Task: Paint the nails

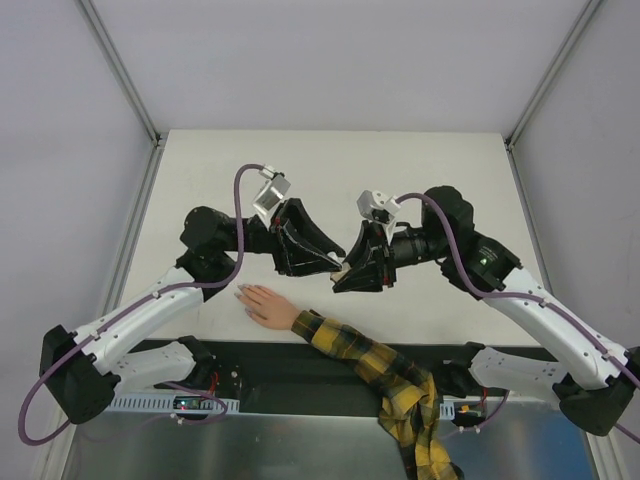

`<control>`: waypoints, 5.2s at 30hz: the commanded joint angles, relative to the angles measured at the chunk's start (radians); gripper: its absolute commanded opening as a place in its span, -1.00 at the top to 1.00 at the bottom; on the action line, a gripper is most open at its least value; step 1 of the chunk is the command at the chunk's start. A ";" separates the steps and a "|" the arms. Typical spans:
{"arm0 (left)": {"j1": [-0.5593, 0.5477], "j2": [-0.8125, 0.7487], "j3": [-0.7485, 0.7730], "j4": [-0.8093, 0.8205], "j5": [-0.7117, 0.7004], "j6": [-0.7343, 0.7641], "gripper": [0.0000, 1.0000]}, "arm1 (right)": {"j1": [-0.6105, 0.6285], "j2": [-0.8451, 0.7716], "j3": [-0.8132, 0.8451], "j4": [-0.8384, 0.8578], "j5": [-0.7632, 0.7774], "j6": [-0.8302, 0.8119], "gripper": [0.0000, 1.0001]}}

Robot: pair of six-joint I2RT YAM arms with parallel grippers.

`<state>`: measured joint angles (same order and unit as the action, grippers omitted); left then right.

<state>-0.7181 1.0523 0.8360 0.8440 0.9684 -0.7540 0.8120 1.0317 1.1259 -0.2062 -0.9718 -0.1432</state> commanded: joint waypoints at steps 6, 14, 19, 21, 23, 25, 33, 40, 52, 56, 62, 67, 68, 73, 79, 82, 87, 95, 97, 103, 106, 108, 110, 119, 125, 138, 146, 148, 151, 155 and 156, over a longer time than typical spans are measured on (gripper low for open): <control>0.025 -0.199 0.061 -0.457 -0.270 0.212 -0.50 | 0.018 -0.022 0.113 -0.096 0.255 -0.128 1.00; 0.025 -0.186 0.124 -0.634 -0.555 0.160 -0.50 | 0.059 0.017 0.127 -0.035 0.502 -0.081 1.00; 0.023 -0.173 0.121 -0.632 -0.622 0.180 -0.26 | 0.105 0.044 0.139 -0.010 0.585 -0.095 1.00; 0.023 -0.158 0.129 -0.631 -0.611 0.185 -0.25 | 0.118 0.056 0.150 -0.013 0.588 -0.105 1.00; 0.023 -0.147 0.130 -0.625 -0.602 0.183 -0.24 | 0.128 0.062 0.155 -0.013 0.611 -0.114 1.00; 0.020 -0.130 0.135 -0.612 -0.580 0.174 -0.13 | 0.145 0.077 0.169 -0.031 0.640 -0.127 1.00; 0.005 -0.101 0.123 -0.599 -0.545 0.179 0.93 | 0.177 0.083 0.193 -0.025 0.742 -0.134 1.00; 0.008 -0.101 0.034 -0.288 -0.210 0.124 1.00 | 0.145 0.045 0.143 0.010 0.633 -0.110 1.00; 0.005 -0.037 -0.012 0.031 -0.013 -0.048 1.00 | 0.070 0.008 0.066 0.211 -0.247 0.016 1.00; 0.006 -0.078 0.057 -0.262 -0.109 0.065 0.29 | 0.050 0.033 0.121 0.041 -0.034 -0.083 0.99; 0.005 -0.170 0.067 -0.512 -0.379 0.133 -0.48 | 0.056 0.057 0.153 -0.113 0.253 -0.147 1.00; 0.005 -0.236 0.040 -0.628 -0.655 0.093 -0.54 | 0.061 0.077 0.149 -0.121 0.370 -0.159 1.00; 0.006 -0.244 0.032 -0.628 -0.684 0.085 -0.54 | 0.065 0.083 0.150 -0.119 0.398 -0.154 1.00; 0.006 -0.252 0.028 -0.615 -0.695 0.073 -0.41 | 0.113 0.113 0.181 -0.128 0.537 -0.164 0.99; -0.010 -0.239 0.009 -0.599 -0.685 0.061 -0.20 | 0.148 0.128 0.193 -0.110 0.628 -0.144 1.00; -0.015 -0.229 0.012 -0.597 -0.662 0.061 -0.01 | 0.161 0.137 0.192 -0.105 0.663 -0.141 0.99; -0.037 -0.213 0.028 -0.591 -0.642 0.077 0.26 | 0.162 0.156 0.203 -0.101 0.688 -0.133 1.00; -0.044 -0.195 0.028 -0.591 -0.550 0.113 0.92 | 0.164 0.151 0.192 -0.076 0.713 -0.121 0.99; -0.044 -0.196 0.029 -0.565 -0.495 0.133 1.00 | 0.162 0.139 0.180 -0.075 0.672 -0.131 1.00; -0.043 -0.184 -0.026 -0.202 -0.097 0.159 1.00 | 0.124 0.108 0.117 0.039 -0.294 -0.087 1.00; -0.043 -0.173 -0.052 -0.073 -0.028 0.078 1.00 | 0.167 0.052 0.041 0.280 -0.381 0.030 1.00; -0.043 -0.164 -0.063 0.016 -0.019 0.033 1.00 | 0.161 0.047 0.055 0.268 -0.386 0.045 1.00; -0.044 -0.144 -0.048 0.026 -0.007 0.024 1.00 | 0.145 0.028 0.058 0.211 -0.334 0.006 1.00; -0.044 -0.159 0.075 -0.374 -0.179 0.171 -0.14 | 0.122 0.044 0.127 -0.109 0.125 -0.176 1.00; -0.043 -0.265 0.072 -0.623 -0.463 0.222 -0.51 | 0.131 0.090 0.146 -0.174 0.448 -0.191 0.99; -0.043 -0.250 0.058 -0.663 -0.675 0.180 -0.15 | 0.262 0.125 0.169 -0.088 0.864 -0.137 0.99; -0.044 -0.236 0.034 -0.658 -0.694 0.137 0.02 | 0.263 0.105 0.158 -0.081 0.930 -0.145 0.99; -0.044 -0.232 0.034 -0.657 -0.683 0.125 0.05 | 0.263 0.105 0.160 -0.075 0.944 -0.145 1.00; -0.044 -0.221 0.031 -0.646 -0.669 0.114 0.10 | 0.263 0.102 0.163 -0.065 0.960 -0.139 1.00; -0.044 -0.203 0.032 -0.637 -0.654 0.114 0.35 | 0.263 0.088 0.155 -0.048 0.953 -0.133 1.00; -0.044 -0.199 0.032 -0.632 -0.639 0.113 0.45 | 0.265 0.084 0.152 -0.045 0.955 -0.131 1.00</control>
<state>-0.7647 0.8433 0.8677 0.1703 0.2867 -0.6231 1.0714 1.1618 1.2423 -0.3248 -0.0422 -0.2916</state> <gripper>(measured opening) 0.340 0.276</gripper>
